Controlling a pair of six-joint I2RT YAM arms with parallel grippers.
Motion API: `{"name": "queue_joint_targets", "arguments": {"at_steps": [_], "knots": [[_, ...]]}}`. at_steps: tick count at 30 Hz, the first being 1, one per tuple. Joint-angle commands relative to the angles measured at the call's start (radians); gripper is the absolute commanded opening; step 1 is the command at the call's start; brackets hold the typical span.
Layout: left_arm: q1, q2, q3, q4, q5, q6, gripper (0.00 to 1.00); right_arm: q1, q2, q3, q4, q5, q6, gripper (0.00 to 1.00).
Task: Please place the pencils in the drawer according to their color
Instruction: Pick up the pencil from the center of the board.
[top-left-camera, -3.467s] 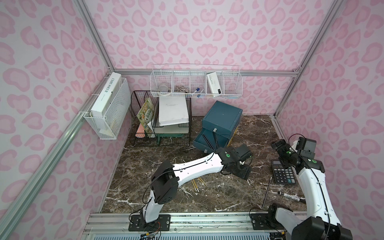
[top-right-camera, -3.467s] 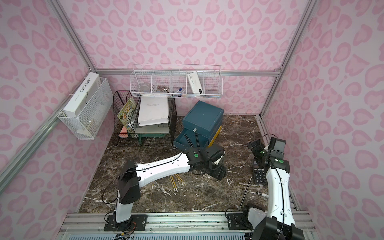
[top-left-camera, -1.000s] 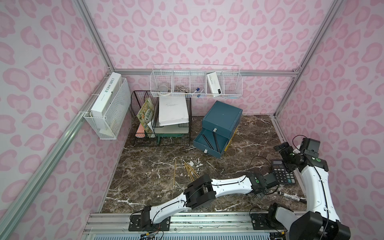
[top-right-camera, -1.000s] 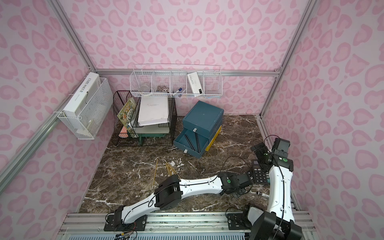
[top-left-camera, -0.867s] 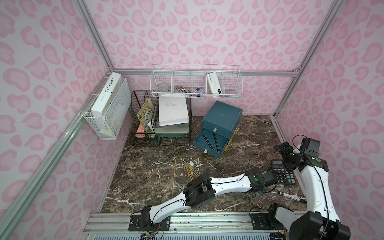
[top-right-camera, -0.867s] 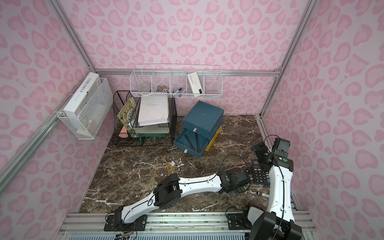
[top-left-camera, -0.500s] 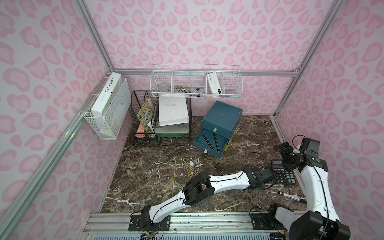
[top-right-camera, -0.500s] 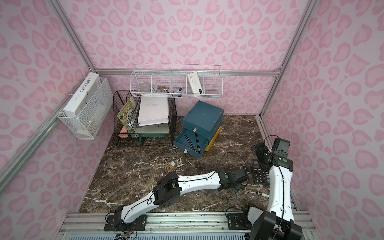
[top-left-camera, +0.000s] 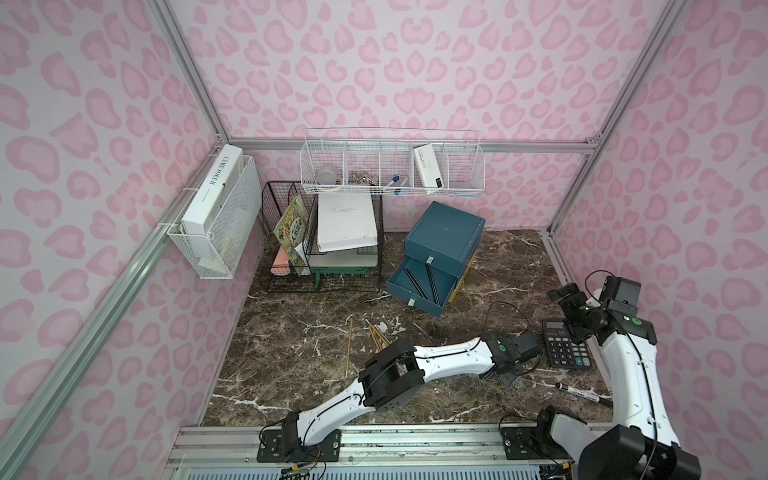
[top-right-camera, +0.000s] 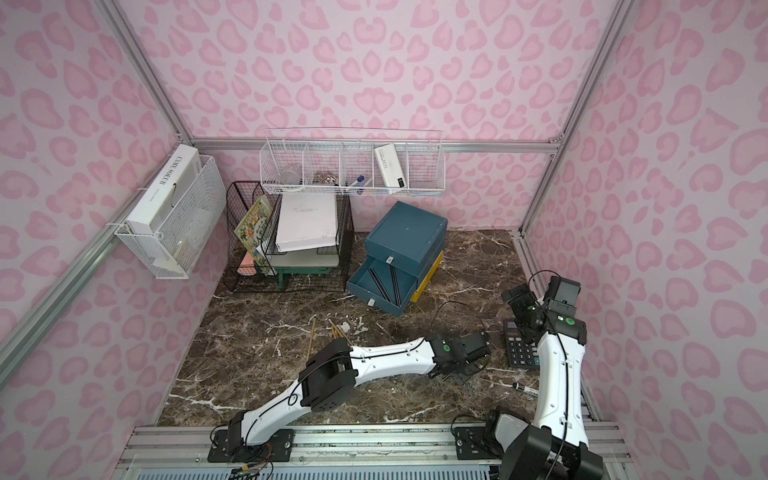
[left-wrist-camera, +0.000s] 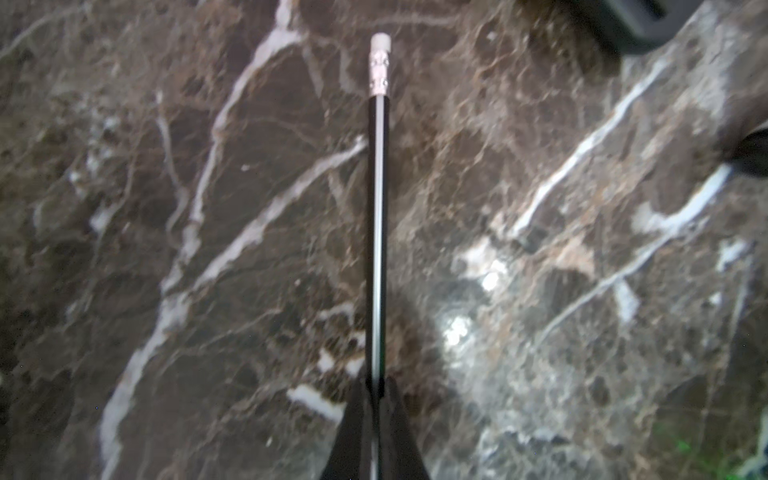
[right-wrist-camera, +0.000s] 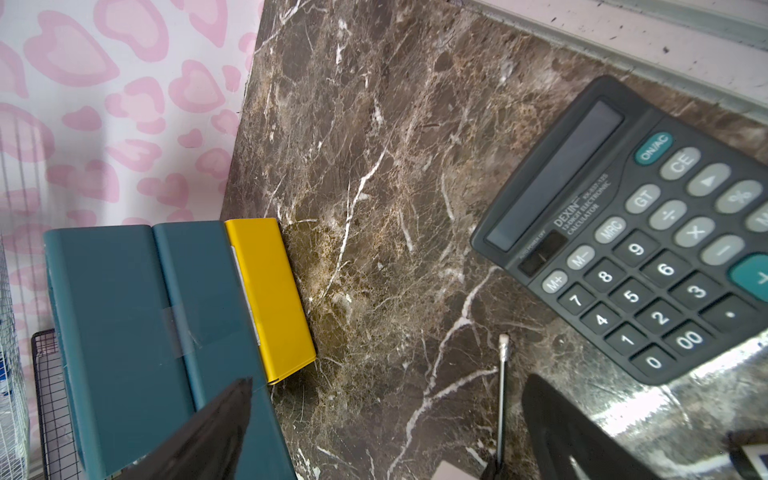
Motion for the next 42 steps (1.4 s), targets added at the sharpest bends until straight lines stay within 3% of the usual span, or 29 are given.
{"name": "queue_joint_targets", "arguments": {"at_steps": [1,11,22,32,42], "knots": [[0.014,-0.052,-0.076,-0.183,0.004,-0.027,0.0,0.001,-0.002,-0.008,0.024,-0.012,0.013,1.0],[0.02,-0.309,-0.296,-0.145,-0.026,-0.051,0.0,0.001,0.028,-0.06,0.113,-0.041,0.049,1.0],[0.032,-0.5,-0.276,-0.215,-0.05,-0.08,0.0,0.04,0.05,-0.142,0.21,-0.056,0.082,1.0],[0.13,-0.67,-0.278,-0.215,-0.034,-0.242,0.0,0.181,-0.004,-0.2,0.24,-0.031,0.098,1.0],[0.252,-0.828,-0.409,-0.089,-0.034,-0.458,0.0,0.266,-0.07,-0.266,0.273,-0.019,0.111,1.0]]}}
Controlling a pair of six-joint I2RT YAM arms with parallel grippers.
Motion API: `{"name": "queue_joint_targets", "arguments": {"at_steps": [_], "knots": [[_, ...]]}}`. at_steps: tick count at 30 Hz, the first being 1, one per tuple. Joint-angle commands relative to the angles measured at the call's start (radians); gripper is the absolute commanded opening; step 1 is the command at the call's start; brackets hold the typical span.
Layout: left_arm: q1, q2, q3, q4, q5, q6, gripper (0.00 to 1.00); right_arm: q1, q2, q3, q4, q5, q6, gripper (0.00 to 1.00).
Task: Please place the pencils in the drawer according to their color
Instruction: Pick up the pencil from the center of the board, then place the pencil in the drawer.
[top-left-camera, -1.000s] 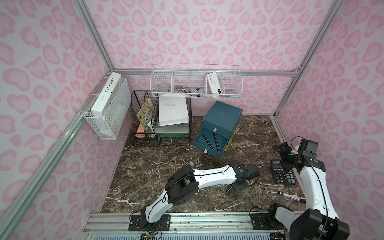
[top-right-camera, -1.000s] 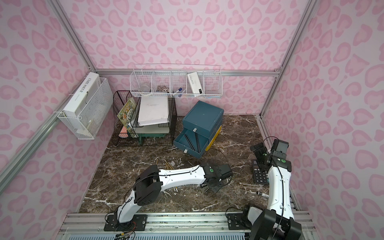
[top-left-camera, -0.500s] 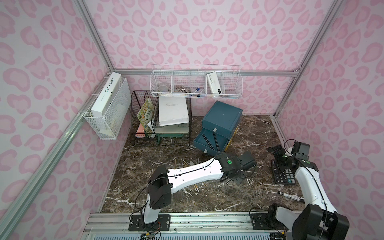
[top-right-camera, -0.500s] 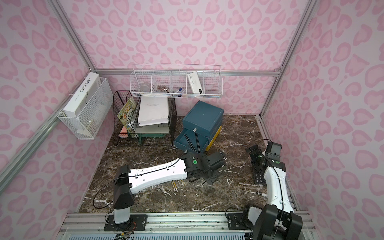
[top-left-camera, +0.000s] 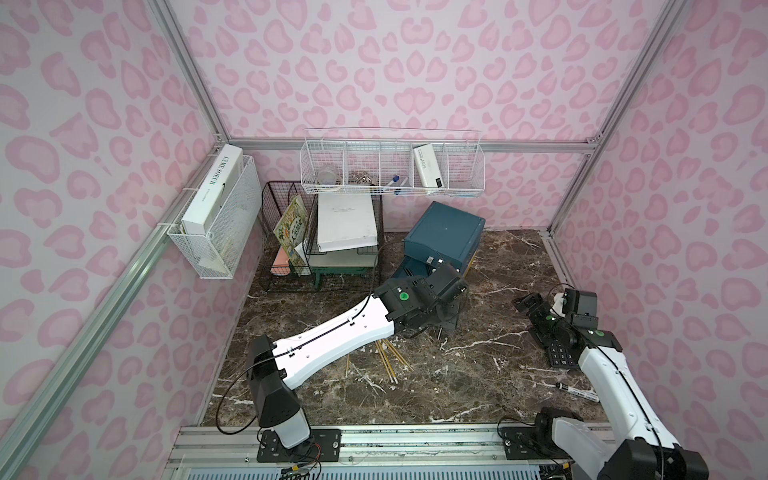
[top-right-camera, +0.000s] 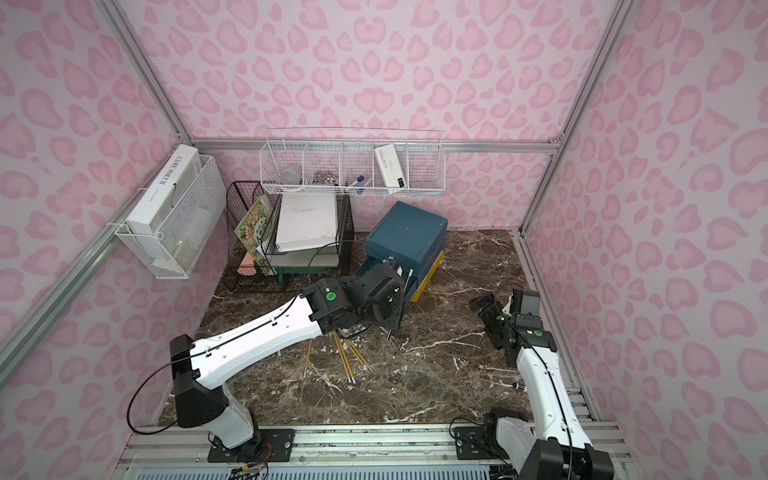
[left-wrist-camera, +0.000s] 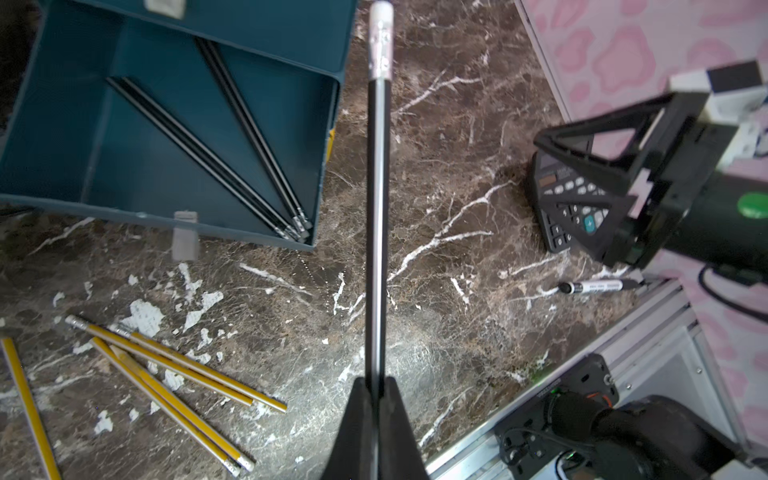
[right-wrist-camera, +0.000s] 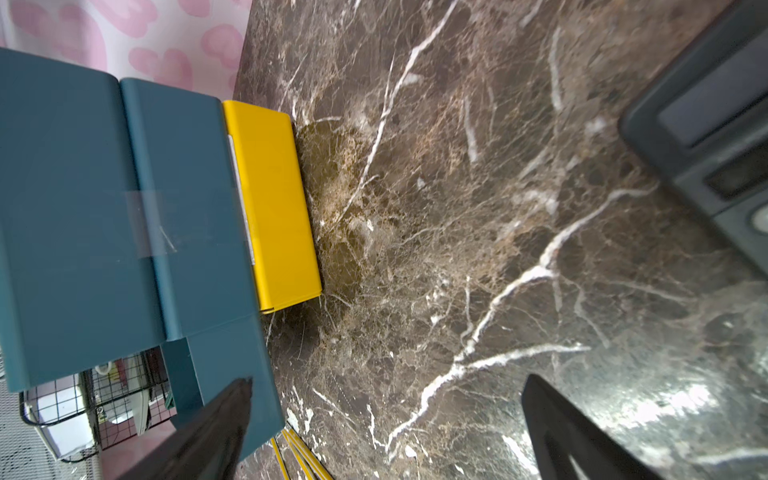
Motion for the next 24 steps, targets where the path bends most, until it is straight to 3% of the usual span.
{"name": "queue_joint_targets", "arguments": {"at_steps": [1,12,24], "knots": [[0.029,-0.023,-0.008,0.042,0.006,-0.116,0.0,0.011,-0.005,-0.02,0.041,0.003,0.012,1.0],[0.13,-0.065,-0.115,0.138,0.104,-0.372,0.0,0.039,0.048,-0.029,0.102,-0.011,0.026,1.0],[0.211,0.025,-0.117,0.223,0.263,-0.558,0.0,0.042,0.081,-0.009,0.107,-0.002,0.023,1.0]]}}
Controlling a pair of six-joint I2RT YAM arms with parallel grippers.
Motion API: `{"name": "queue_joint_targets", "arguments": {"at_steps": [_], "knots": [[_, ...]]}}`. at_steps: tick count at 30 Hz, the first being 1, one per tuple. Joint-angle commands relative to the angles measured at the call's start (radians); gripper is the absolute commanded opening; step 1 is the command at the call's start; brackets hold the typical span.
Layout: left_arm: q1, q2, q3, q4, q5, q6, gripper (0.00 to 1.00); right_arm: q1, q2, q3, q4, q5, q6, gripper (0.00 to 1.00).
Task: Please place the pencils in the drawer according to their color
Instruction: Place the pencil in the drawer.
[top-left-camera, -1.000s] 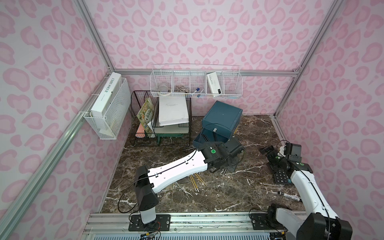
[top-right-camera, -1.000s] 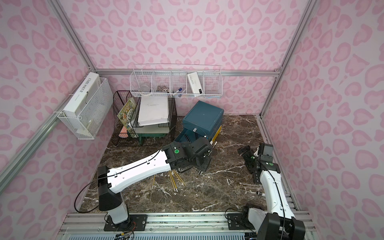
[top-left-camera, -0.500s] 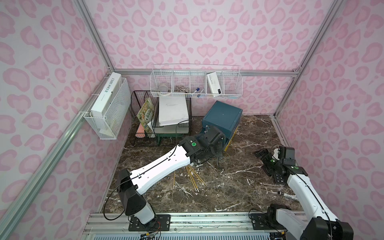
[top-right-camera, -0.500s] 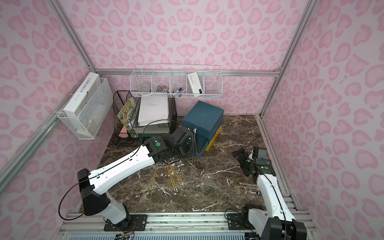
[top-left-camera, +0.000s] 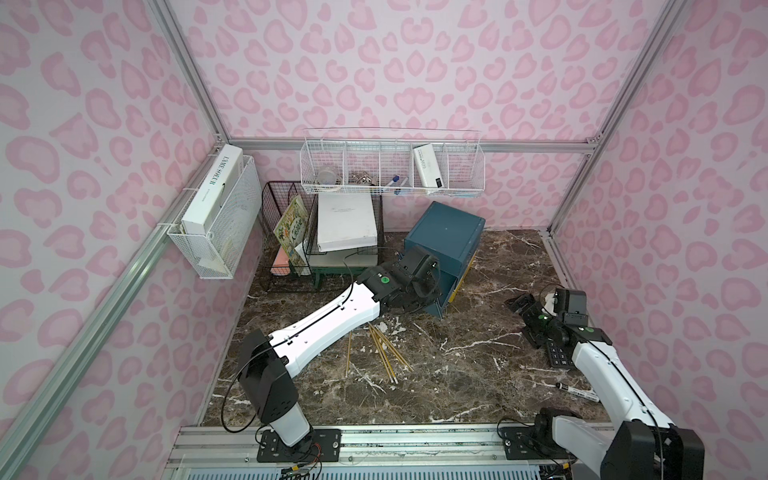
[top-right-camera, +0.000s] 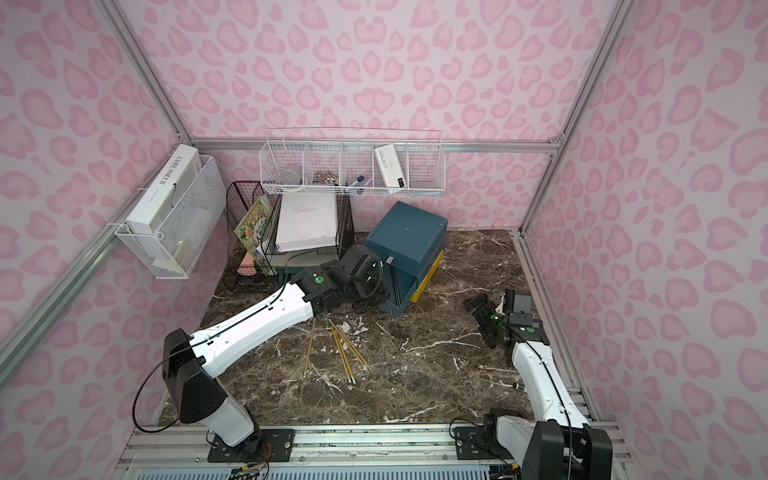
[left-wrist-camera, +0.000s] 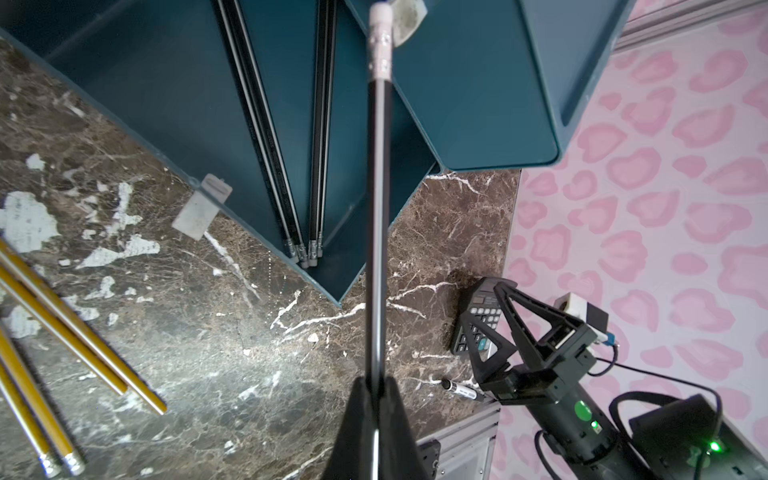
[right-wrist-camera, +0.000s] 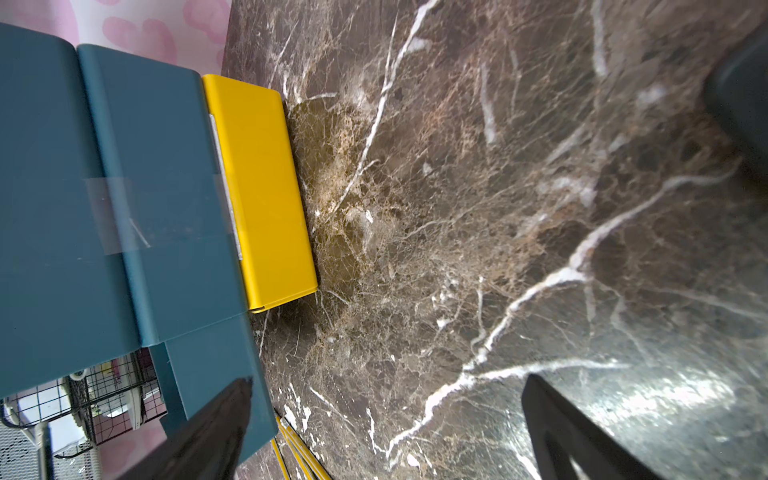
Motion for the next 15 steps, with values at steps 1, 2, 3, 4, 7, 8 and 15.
{"name": "queue_joint_targets", "arguments": {"at_steps": [1,2,3,4,7,8,15], "knots": [[0.017,0.021,-0.003,0.044,0.066,-0.071,0.0,0.0,0.003,0.009,0.02,0.007,-0.004,1.0],[0.023,0.028,0.0,0.048,0.075,-0.075,0.0,0.001,0.004,0.01,0.02,0.008,-0.004,1.0],[0.03,0.036,0.002,0.049,0.083,-0.079,0.0,0.0,0.005,0.011,0.02,0.008,-0.004,1.0],[0.037,0.045,0.005,0.051,0.091,-0.079,0.0,0.001,0.007,0.011,0.02,0.01,-0.005,1.0],[0.056,0.075,0.03,0.043,0.107,-0.07,0.0,0.001,0.01,0.01,0.022,0.014,-0.003,1.0],[0.064,0.087,0.04,0.042,0.112,-0.063,0.0,0.0,0.012,0.009,0.025,0.013,-0.002,1.0],[0.116,0.175,0.121,-0.002,0.147,0.003,0.0,0.001,0.02,0.007,0.031,0.019,0.002,1.0]]}}
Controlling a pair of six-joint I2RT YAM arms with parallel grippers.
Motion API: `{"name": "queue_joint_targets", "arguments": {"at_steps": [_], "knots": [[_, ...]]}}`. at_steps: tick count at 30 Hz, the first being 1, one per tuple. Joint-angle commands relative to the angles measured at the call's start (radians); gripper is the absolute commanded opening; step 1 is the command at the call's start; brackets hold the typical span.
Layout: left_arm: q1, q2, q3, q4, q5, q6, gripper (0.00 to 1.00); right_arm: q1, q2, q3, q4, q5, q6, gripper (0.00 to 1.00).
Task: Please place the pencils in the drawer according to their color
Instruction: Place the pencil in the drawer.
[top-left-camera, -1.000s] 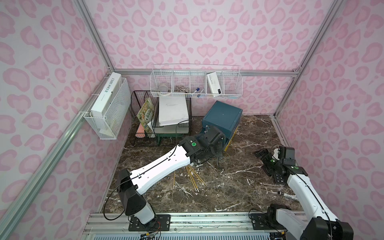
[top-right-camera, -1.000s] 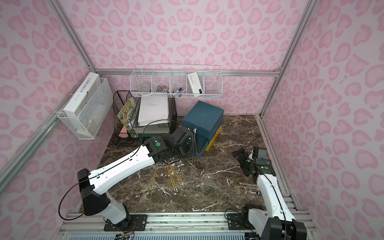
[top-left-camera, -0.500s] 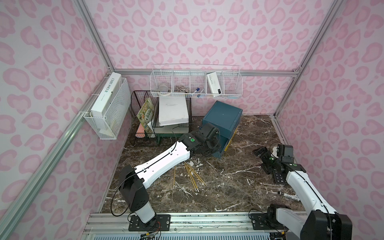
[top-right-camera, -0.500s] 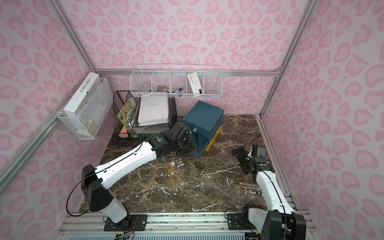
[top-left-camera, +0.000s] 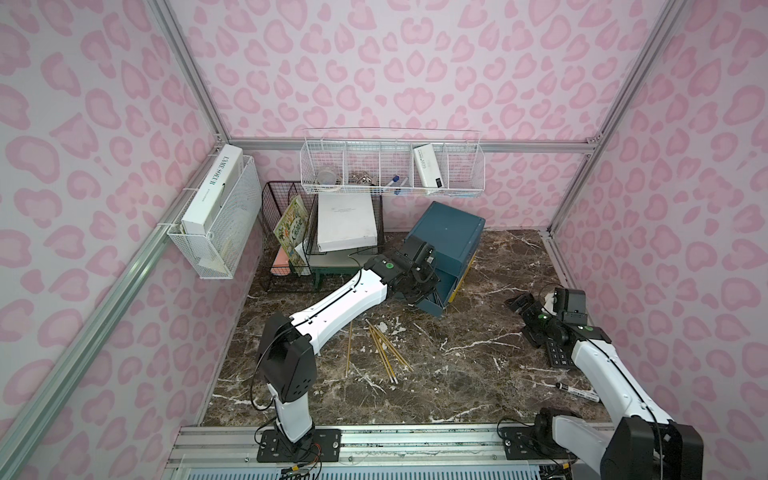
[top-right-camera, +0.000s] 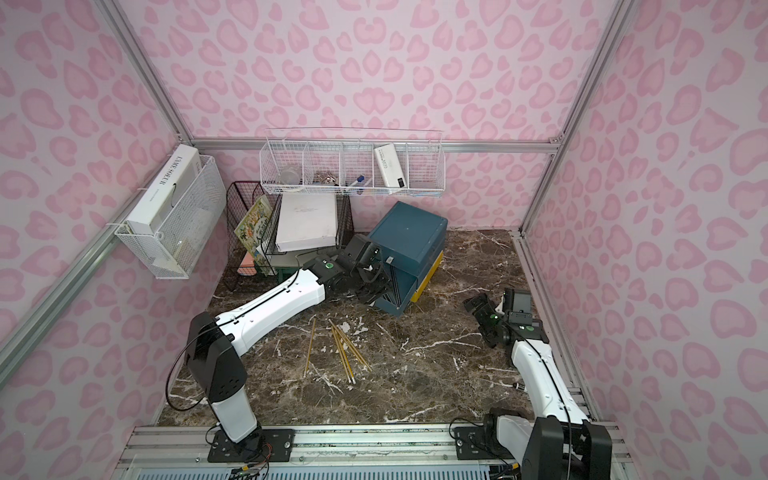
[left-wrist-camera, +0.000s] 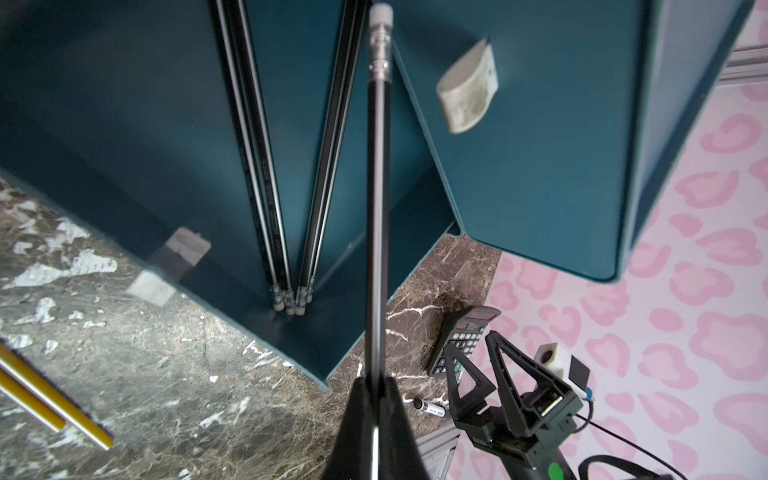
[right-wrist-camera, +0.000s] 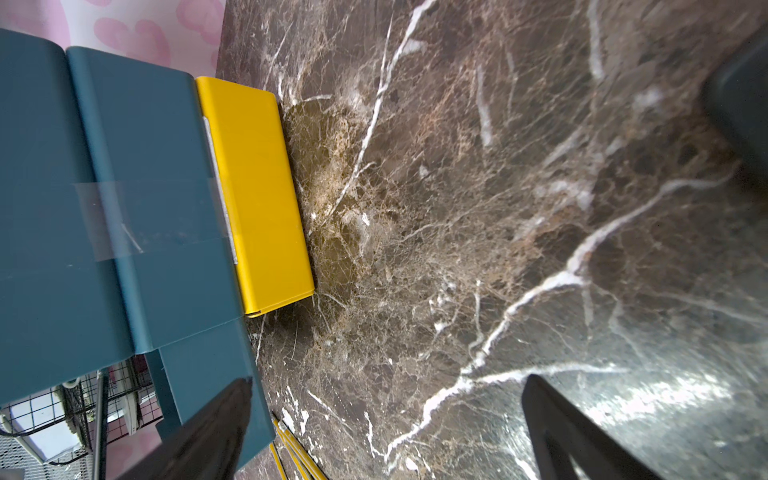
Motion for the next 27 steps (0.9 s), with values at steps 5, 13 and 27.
{"name": "queue_joint_targets", "arguments": {"at_steps": [5,13,27], "knots": [[0.048,0.091,0.084,-0.06,0.088,0.076,0.0,-0.001,0.003,0.006,0.022,0.019,-0.001,1.0],[0.073,0.143,0.123,-0.074,0.096,0.104,0.0,-0.003,0.002,0.005,0.018,0.028,-0.002,1.0],[0.085,0.099,0.045,-0.028,0.128,0.065,0.0,-0.003,0.001,-0.005,0.022,0.033,0.002,1.0]]}}
